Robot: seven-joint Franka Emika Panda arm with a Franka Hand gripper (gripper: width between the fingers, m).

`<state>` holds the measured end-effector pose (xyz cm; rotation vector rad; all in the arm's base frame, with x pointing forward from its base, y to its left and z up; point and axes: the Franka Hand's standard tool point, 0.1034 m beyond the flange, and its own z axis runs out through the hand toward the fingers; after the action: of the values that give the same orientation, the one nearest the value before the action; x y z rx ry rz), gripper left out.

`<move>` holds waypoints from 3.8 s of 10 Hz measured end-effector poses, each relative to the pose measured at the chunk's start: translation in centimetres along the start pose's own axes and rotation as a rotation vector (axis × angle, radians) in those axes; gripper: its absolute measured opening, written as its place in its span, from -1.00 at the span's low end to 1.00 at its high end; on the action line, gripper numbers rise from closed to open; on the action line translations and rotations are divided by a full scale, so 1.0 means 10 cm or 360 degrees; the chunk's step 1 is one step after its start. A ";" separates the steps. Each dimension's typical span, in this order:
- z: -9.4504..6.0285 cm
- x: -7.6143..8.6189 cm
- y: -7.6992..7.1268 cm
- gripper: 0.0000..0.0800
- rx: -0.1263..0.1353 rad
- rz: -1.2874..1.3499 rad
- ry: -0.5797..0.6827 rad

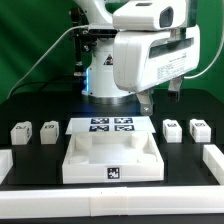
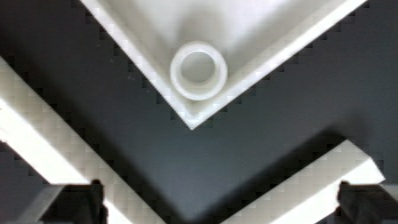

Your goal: Assemble one leg

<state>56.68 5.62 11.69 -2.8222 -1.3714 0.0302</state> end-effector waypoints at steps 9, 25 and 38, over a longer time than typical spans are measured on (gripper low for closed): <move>0.00 0.00 0.00 0.63 0.0001 0.0001 0.0000; 0.34 -0.74 -0.45 0.63 -0.0089 -0.1106 0.0040; 1.07 -1.41 -0.71 0.63 -0.0008 -0.1005 0.0067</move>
Offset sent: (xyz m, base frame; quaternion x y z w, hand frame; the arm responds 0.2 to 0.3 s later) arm 0.0000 0.0000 0.0000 0.0000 0.0000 0.0000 1.0000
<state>42.13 -1.14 1.33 -2.2427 -2.1664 -0.0346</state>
